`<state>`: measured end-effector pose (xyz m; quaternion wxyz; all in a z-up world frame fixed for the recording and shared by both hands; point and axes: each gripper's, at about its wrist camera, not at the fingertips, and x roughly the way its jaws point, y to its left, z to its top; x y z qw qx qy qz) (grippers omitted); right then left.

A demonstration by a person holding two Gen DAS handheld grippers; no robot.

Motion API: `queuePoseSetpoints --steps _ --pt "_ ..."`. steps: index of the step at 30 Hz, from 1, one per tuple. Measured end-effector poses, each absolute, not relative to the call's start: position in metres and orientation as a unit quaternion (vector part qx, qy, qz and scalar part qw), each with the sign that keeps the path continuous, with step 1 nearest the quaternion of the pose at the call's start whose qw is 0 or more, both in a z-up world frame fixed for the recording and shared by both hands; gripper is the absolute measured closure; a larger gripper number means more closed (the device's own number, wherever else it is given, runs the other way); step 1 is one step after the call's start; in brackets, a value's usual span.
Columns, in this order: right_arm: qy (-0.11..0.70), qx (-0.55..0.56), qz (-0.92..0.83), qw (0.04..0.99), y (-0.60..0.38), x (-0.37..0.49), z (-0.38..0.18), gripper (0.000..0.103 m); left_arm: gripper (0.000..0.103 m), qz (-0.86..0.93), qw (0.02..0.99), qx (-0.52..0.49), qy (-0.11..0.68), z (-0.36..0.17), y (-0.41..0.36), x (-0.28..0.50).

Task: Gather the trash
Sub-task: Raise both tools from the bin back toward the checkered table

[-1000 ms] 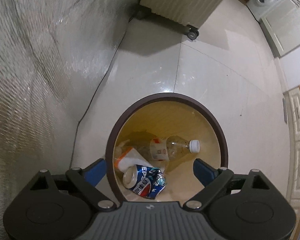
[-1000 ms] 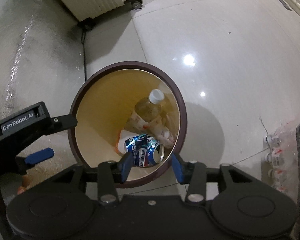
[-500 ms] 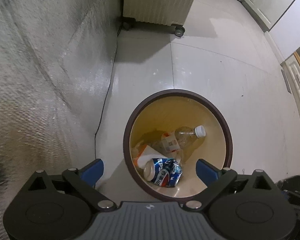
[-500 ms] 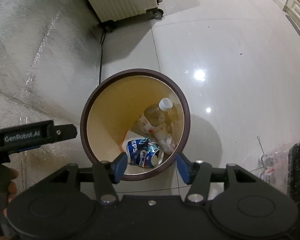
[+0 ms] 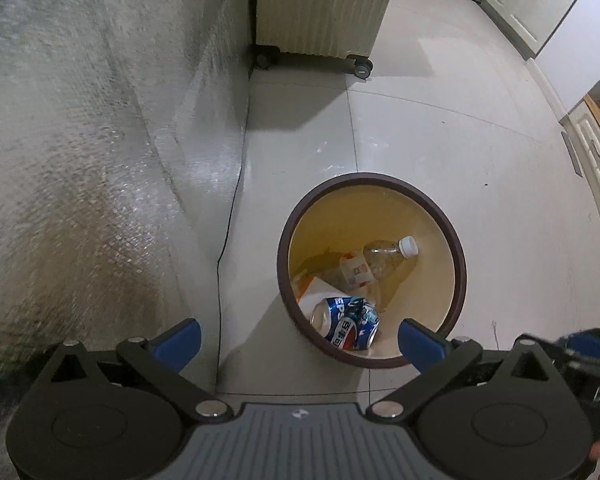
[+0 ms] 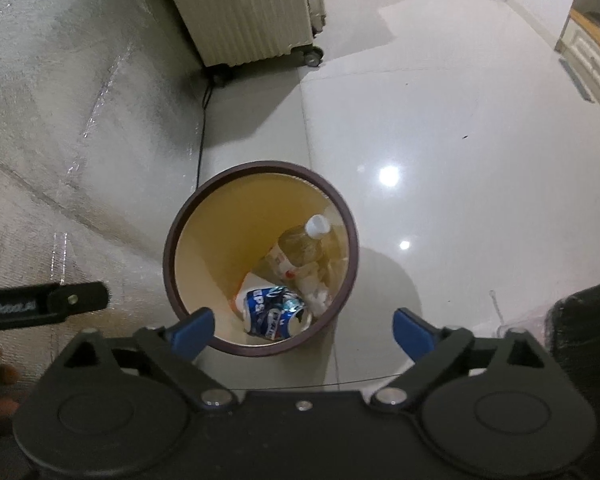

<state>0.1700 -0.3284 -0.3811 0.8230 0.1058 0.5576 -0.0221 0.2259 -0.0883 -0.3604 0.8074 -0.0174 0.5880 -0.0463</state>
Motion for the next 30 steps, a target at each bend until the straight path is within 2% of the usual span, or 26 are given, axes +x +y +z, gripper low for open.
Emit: queuePoseSetpoints --steps 5,21,30 --pt "0.549 0.096 -0.036 0.83 -0.332 0.16 -0.369 0.0 0.0 -0.057 0.814 -0.018 0.578 -0.348 -0.085 0.209" --pt "0.521 0.085 -0.046 0.848 -0.335 0.123 -0.327 0.0 0.0 -0.07 0.835 0.002 0.545 -0.298 -0.089 0.167" --pt "0.484 0.074 -0.051 0.871 -0.338 0.091 -0.274 0.0 0.0 -0.088 0.862 0.007 0.499 -0.247 -0.097 0.138"
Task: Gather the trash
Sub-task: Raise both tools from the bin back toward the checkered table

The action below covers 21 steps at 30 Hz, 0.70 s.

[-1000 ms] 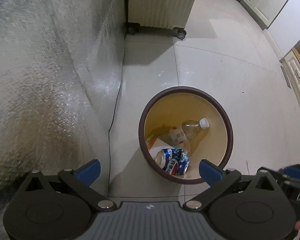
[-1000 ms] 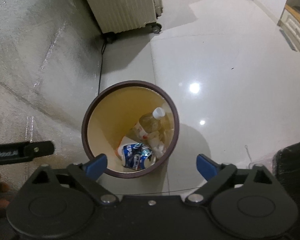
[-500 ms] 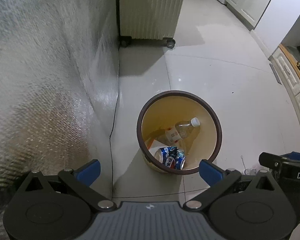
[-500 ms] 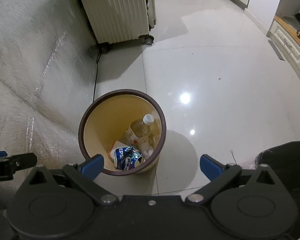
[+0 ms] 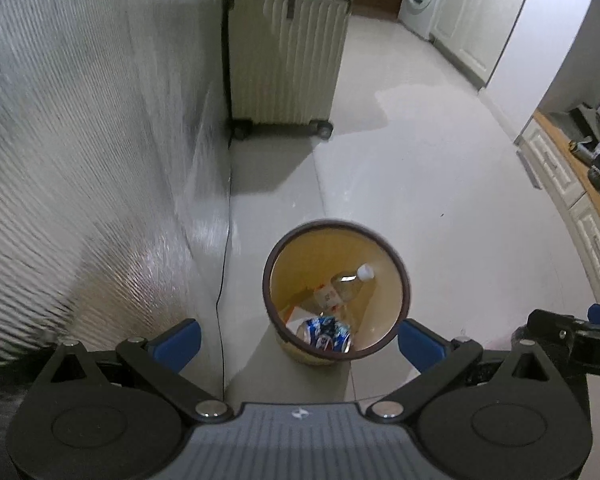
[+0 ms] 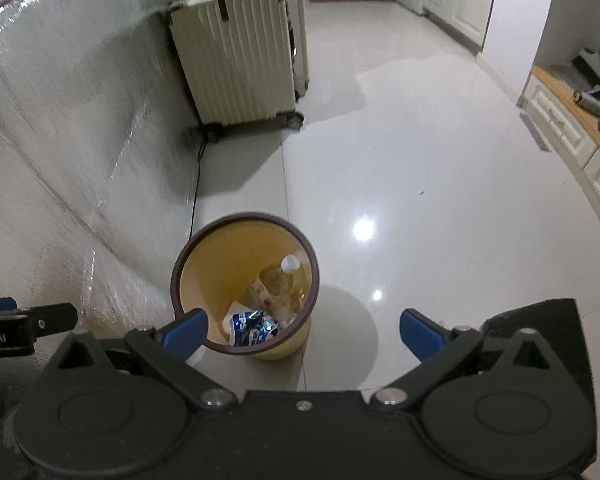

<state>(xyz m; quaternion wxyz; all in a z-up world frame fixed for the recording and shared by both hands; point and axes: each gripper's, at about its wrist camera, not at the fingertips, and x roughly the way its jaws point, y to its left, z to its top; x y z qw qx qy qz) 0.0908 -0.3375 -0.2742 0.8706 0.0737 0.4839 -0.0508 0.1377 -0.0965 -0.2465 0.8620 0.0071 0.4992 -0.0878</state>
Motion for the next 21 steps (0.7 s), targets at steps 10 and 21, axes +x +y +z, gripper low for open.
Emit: queuePoseSetpoints --steps 10,21 --pt "0.427 0.076 -0.069 0.899 -0.342 0.051 -0.208 0.0 0.0 -0.126 0.896 0.012 0.426 -0.18 -0.109 0.103" --pt "0.342 0.067 -0.074 0.934 -0.342 0.011 -0.124 0.0 0.0 -0.154 0.932 0.005 0.328 -0.101 -0.113 0.068"
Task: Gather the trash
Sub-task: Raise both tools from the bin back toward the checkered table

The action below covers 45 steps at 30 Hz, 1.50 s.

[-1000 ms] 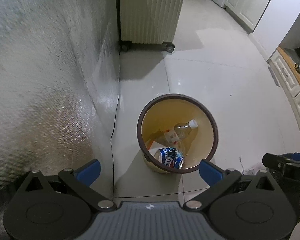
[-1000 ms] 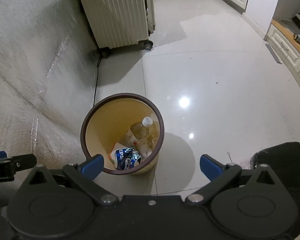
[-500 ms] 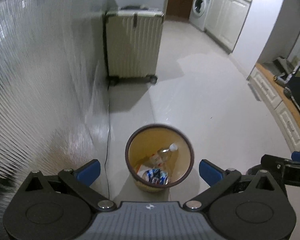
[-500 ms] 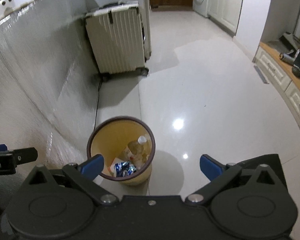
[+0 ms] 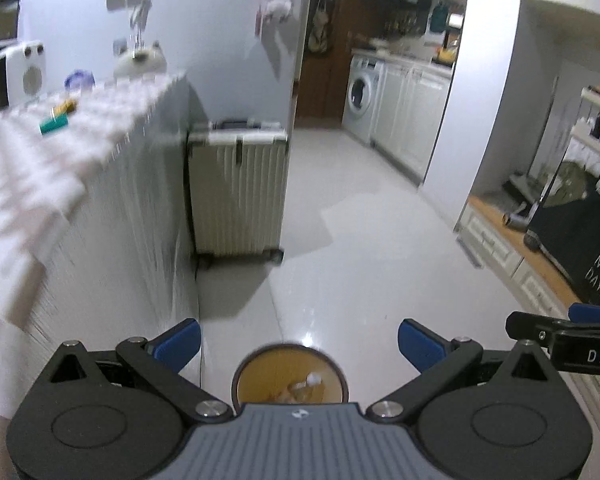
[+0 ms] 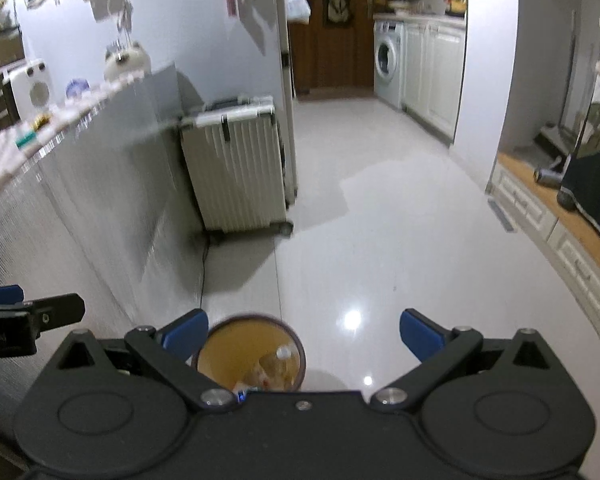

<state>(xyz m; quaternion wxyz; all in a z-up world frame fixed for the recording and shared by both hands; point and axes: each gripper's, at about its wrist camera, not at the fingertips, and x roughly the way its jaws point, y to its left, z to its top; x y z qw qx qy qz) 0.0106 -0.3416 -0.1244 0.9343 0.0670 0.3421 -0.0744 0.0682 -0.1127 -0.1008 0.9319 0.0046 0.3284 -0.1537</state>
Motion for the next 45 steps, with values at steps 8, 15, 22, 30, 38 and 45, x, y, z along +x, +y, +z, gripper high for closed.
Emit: queuePoseSetpoints --steps 8,15,22,30,38,45 --pt "0.273 0.056 -0.067 0.958 -0.334 -0.012 -0.068 0.0 0.0 -0.156 0.956 -0.007 0.249 -0.042 -0.091 0.043" --pt "0.219 0.048 -0.044 0.974 -0.315 -0.014 -0.028 0.0 0.0 -0.13 0.971 -0.013 0.198 0.001 -0.053 0.034" --pt "0.184 0.035 -0.01 0.982 -0.284 0.002 0.005 0.0 0.0 -0.084 0.984 -0.002 0.16 0.045 -0.004 0.044" --pt "0.152 0.031 0.027 0.988 -0.239 0.042 0.039 0.0 0.0 -0.027 0.99 0.032 0.133 0.082 0.057 0.077" --pt "0.138 0.018 0.07 0.988 -0.192 0.106 0.064 0.0 0.0 -0.025 0.987 0.059 0.144 0.081 0.109 0.148" --pt "0.149 0.029 0.088 0.984 -0.162 0.177 0.076 0.0 0.006 -0.074 0.981 0.067 0.168 0.036 0.121 0.218"
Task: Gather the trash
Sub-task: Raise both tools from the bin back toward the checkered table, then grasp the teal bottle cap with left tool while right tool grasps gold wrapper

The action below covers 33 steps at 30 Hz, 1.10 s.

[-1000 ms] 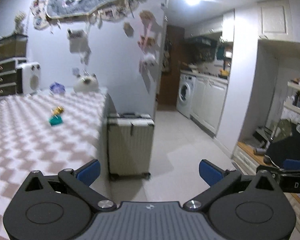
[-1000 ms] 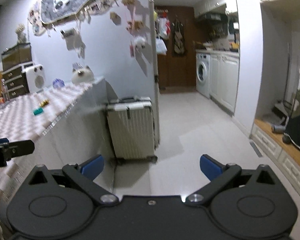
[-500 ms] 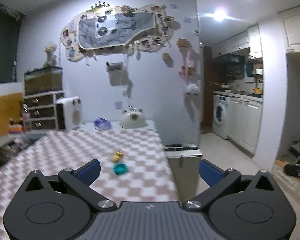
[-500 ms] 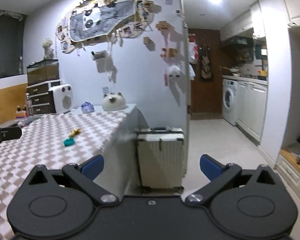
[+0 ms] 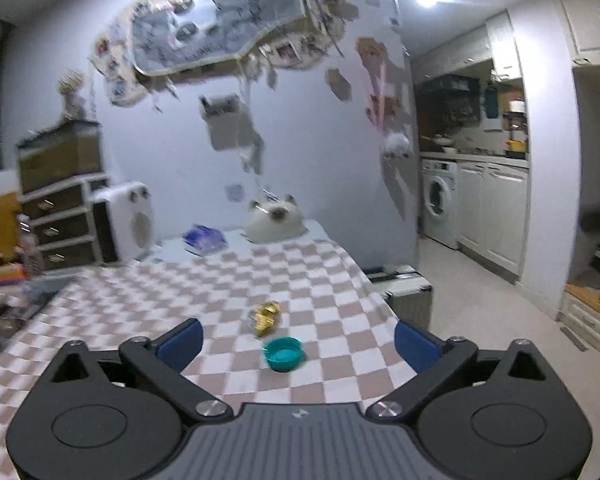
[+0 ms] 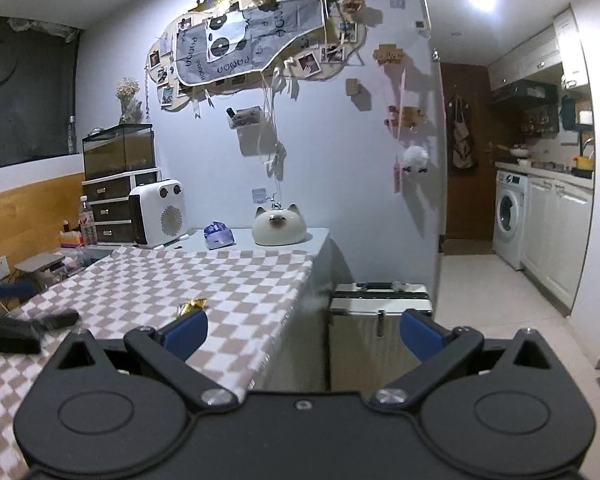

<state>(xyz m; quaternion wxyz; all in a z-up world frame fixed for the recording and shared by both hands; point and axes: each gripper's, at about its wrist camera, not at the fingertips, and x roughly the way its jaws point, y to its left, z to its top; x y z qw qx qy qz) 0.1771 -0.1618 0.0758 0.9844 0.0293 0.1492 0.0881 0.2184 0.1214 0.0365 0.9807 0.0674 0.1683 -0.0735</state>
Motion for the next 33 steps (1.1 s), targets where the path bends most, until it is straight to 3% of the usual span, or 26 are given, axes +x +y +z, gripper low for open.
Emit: queuePoseSetpoints --steps 11,18,24,27,33 --pt "0.172 0.017 0.112 0.979 -0.116 0.271 0.102 0.0 0.025 -0.092 0.966 0.033 0.238 -0.022 0.136 0.328" --pt "0.199 0.017 0.126 0.972 -0.083 0.329 0.11 0.0 0.029 -0.108 0.958 0.014 0.266 -0.048 0.146 0.363" --pt "0.264 0.086 0.171 0.945 -0.058 0.392 0.095 0.0 0.03 -0.12 0.955 0.005 0.271 -0.054 0.146 0.38" --pt "0.293 0.129 0.179 0.93 -0.044 0.419 0.078 0.014 0.035 -0.128 0.955 0.003 0.266 -0.053 0.146 0.384" --pt "0.364 0.213 0.201 0.884 -0.013 0.461 0.03 0.035 0.054 -0.122 0.949 0.002 0.292 -0.058 0.147 0.394"
